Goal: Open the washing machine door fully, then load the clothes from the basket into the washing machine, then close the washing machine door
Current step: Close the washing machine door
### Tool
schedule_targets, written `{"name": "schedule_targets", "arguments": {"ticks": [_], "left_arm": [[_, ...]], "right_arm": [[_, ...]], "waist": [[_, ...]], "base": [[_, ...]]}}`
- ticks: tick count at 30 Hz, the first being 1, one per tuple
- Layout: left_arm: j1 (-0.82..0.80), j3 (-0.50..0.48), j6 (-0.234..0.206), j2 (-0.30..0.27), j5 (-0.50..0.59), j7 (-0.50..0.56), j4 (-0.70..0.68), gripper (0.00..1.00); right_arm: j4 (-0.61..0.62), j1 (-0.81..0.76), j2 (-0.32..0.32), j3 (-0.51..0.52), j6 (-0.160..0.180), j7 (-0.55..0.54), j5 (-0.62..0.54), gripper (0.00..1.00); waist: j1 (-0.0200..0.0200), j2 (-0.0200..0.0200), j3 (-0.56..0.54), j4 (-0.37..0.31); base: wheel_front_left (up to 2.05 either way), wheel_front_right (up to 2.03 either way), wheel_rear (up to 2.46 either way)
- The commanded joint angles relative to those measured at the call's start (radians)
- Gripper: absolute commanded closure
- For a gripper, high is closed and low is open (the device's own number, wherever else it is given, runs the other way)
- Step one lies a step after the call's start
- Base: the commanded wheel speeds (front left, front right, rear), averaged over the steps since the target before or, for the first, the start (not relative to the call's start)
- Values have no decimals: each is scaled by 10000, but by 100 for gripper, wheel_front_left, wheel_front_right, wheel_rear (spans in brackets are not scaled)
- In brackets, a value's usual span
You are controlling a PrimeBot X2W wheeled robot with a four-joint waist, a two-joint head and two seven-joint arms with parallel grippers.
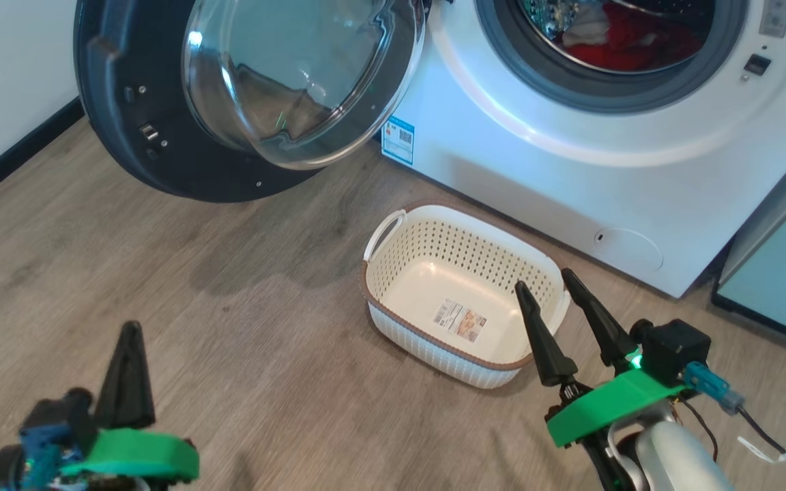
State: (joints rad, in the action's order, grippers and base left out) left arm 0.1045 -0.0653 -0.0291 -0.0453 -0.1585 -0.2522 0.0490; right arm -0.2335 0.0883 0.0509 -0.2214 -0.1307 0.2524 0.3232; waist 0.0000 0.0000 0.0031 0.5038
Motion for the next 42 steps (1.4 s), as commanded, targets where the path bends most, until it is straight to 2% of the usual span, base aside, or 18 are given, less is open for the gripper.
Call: {"name": "schedule_targets", "arguments": {"ticks": [1, 5, 10, 13, 16, 21, 26, 28, 29, 32, 36, 39, 42], "left_arm": [[-480, -335, -85, -49, -242, -95, -586, 100], [-870, -738, -69, -49, -259, -95, -1407, 100], [-1927, -1755, 471, -200, 118, -95, -1915, 100], [-2792, -2525, 675, -580, 254, -95, -1986, 100], [-4088, -3340, 992, -1409, 367, -95, -1665, 100], [-5969, -4116, 1339, -2816, 148, -95, -81, 100], [-7725, -4733, 1357, -3962, 87, -95, 1941, 100], [-8425, -5113, 1285, -4201, -196, -95, 2879, 100], [-8425, -5113, 1285, -4201, -196, -95, 2879, 100], [-9312, -5376, 1348, -4609, -687, -41, 4573, 100], [-10551, -6090, 1400, -5134, -1867, 573, 6786, 100], [-11221, -6533, 1269, -5480, -2444, 1105, 8044, 100], [-11922, -7112, 1177, -5499, -3272, 1782, 9169, 100]], "right_arm": [[374, 431, 6, -183, 0, 94, -121, 0], [405, 505, 159, -334, 0, 94, -209, 0], [603, 626, 484, -385, 0, 94, -327, 0], [791, 744, 729, -428, 0, 94, -452, 0], [1057, 1020, 1107, -477, 0, 94, -553, 0], [1202, 1281, 1443, -636, 0, 94, -587, 0], [1350, 1614, 1731, -693, 0, 94, -559, 0], [1426, 1697, 1800, -704, 0, 94, -562, 0], [1426, 1697, 1800, -704, 0, 94, -562, 0], [1537, 1808, 1895, -713, 0, 94, -576, 0], [1553, 1916, 1954, -808, 0, 94, -580, 0], [1540, 1924, 1974, -770, 0, 94, -562, 0], [1524, 1934, 1979, -789, 0, 94, -551, 0]], "waist": [[0, 0, 137, 22], [0, 0, 474, 50], [0, 0, 1108, 74], [0, 0, 1624, -82], [0, 0, 2376, -392], [0, 0, 3091, -834], [0, 0, 3763, -1222], [0, 0, 3981, -1370], [0, 0, 3981, -1370], [0, 0, 4299, -1537], [0, 0, 4505, -1789], [0, 0, 4556, -1916], [0, 0, 4564, -2006]], "base": [[0, 0, 0], [0, 0, 0], [0, 0, 0], [0, 0, 0], [0, 0, 0], [0, 0, 0], [0, 0, 0], [0, 0, 0], [0, 0, 0], [0, 0, 0], [0, 0, 0], [0, 0, 0], [0, 0, 0]]}}
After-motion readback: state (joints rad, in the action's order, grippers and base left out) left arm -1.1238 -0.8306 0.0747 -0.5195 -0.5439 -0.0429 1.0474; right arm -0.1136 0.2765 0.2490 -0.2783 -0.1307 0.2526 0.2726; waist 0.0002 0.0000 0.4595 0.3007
